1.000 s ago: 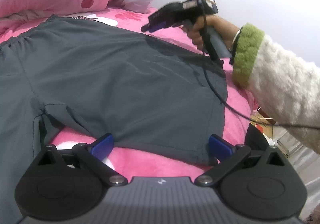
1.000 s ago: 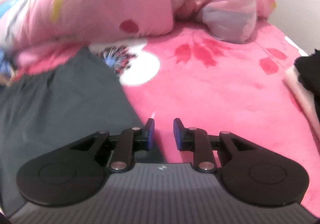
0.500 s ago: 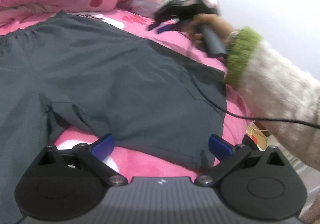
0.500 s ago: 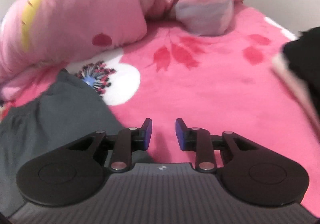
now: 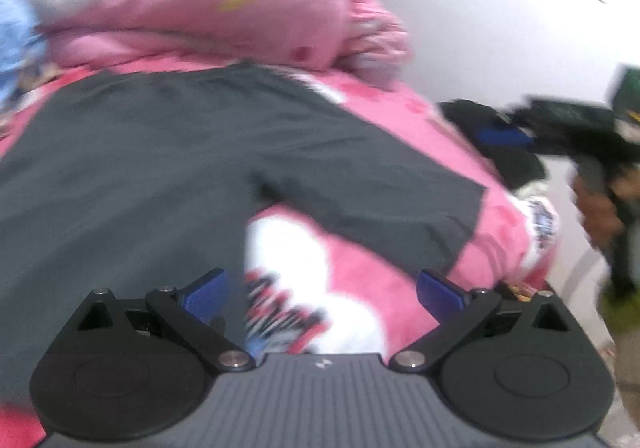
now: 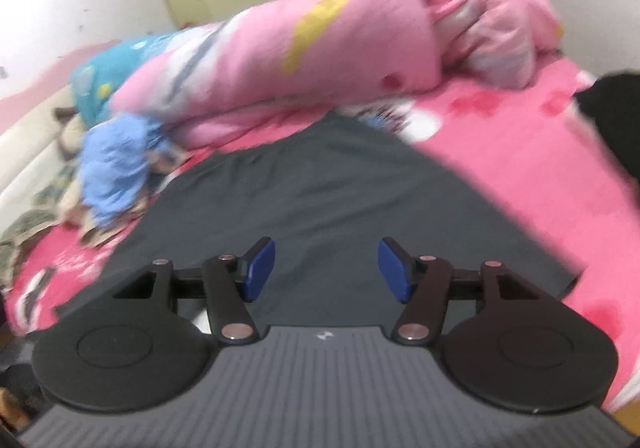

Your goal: Fold clothes

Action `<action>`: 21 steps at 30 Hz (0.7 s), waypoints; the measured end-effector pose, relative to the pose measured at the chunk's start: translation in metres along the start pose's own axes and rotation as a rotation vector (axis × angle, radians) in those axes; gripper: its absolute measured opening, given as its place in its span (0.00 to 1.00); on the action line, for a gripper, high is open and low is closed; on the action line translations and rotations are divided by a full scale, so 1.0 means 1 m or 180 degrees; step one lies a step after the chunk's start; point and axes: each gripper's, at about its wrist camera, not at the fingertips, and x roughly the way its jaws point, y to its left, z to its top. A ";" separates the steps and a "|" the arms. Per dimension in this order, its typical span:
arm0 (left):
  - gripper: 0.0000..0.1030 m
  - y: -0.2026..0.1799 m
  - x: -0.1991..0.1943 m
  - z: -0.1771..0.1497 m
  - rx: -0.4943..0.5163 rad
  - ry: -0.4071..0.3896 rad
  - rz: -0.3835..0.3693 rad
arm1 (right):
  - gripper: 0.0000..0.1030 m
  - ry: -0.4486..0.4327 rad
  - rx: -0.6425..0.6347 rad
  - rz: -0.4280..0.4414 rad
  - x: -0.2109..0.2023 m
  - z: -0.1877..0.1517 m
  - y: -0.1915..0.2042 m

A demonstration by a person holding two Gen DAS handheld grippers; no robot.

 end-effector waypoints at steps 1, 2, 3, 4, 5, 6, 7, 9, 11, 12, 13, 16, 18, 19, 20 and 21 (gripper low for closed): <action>0.98 0.005 -0.008 -0.005 -0.0081 -0.0014 0.0109 | 0.58 0.0018 -0.0001 0.0008 -0.001 -0.012 0.010; 0.98 0.007 -0.014 -0.008 -0.0172 -0.0017 0.0225 | 0.61 0.0033 -0.0008 -0.0002 -0.001 -0.023 0.020; 0.98 0.009 -0.020 -0.012 -0.0241 -0.0028 0.0324 | 0.62 0.0049 -0.0015 -0.0012 -0.001 -0.035 0.030; 0.98 0.010 -0.026 -0.015 -0.0301 -0.0040 0.0434 | 0.64 0.0080 -0.0001 -0.0011 -0.001 -0.045 0.038; 0.98 0.010 -0.029 -0.015 -0.0320 -0.0044 0.0527 | 0.67 0.0108 0.0043 -0.0003 -0.001 -0.054 0.043; 0.98 0.010 -0.033 -0.016 -0.0309 -0.0043 0.0618 | 0.68 0.0149 0.0104 0.0002 -0.003 -0.064 0.051; 0.98 0.008 -0.035 -0.015 -0.0287 -0.0040 0.0734 | 0.71 0.0199 0.0127 -0.0002 -0.003 -0.073 0.057; 0.98 0.007 -0.040 -0.015 -0.0298 -0.0040 0.0860 | 0.78 0.0286 0.0074 -0.0072 -0.004 -0.092 0.070; 0.98 0.005 -0.040 -0.013 -0.0365 -0.0026 0.0965 | 0.80 0.0369 0.0013 -0.0161 -0.003 -0.107 0.081; 0.98 0.006 -0.040 -0.013 -0.0435 -0.0012 0.0964 | 0.81 0.0406 -0.0005 -0.0204 -0.002 -0.113 0.086; 0.98 0.008 -0.040 -0.013 -0.0503 0.0002 0.0964 | 0.81 0.0427 0.0000 -0.0231 -0.002 -0.117 0.090; 0.98 0.008 -0.044 -0.015 -0.0557 0.0015 0.0956 | 0.82 0.0439 -0.0007 -0.0233 -0.006 -0.125 0.101; 0.98 0.008 -0.044 -0.016 -0.0581 0.0066 0.0906 | 0.84 0.0409 -0.0021 -0.0232 -0.008 -0.126 0.104; 0.98 0.007 -0.044 -0.017 -0.0598 0.0086 0.0908 | 0.85 0.0392 -0.0015 -0.0232 -0.009 -0.126 0.105; 0.98 0.006 -0.044 -0.018 -0.0613 0.0106 0.0911 | 0.87 0.0383 -0.0001 -0.0232 -0.009 -0.126 0.105; 0.98 0.006 -0.044 -0.019 -0.0605 0.0117 0.0932 | 0.87 0.0376 0.0012 -0.0228 -0.010 -0.125 0.104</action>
